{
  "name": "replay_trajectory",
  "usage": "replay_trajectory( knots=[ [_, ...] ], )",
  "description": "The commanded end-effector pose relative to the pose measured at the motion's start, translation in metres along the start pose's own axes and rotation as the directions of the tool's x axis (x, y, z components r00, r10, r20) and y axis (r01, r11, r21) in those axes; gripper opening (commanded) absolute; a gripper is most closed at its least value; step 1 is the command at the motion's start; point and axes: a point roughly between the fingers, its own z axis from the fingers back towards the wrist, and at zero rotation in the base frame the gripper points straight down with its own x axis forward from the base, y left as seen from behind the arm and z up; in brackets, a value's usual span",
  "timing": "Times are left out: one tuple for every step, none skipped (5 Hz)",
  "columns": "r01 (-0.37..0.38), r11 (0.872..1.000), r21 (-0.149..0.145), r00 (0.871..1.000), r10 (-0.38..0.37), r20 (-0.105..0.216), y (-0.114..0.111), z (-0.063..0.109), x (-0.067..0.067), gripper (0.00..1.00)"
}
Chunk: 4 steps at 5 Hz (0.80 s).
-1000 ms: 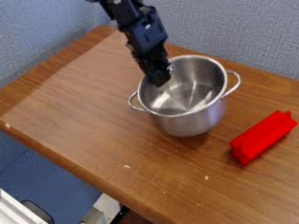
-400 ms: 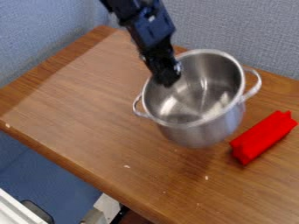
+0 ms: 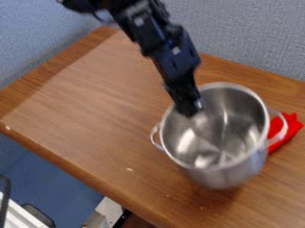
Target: Move the red object from the metal pot to the table
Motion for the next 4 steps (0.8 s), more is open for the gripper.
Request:
replay_trajectory(
  knots=[
    [-0.029, 0.999, 0.016, 0.998, 0.028, 0.054, 0.024, 0.009, 0.007, 0.0],
    [-0.122, 0.99, 0.069, 0.99, 0.116, 0.08, 0.042, 0.019, 0.002, 0.0],
    [-0.289, 0.954, 0.082, 0.951, 0.277, 0.138, 0.063, 0.022, -0.008, 0.0],
    [-0.351, 0.936, 0.033, 0.928, 0.342, 0.148, 0.058, 0.01, 0.002, 0.0]
  ],
)
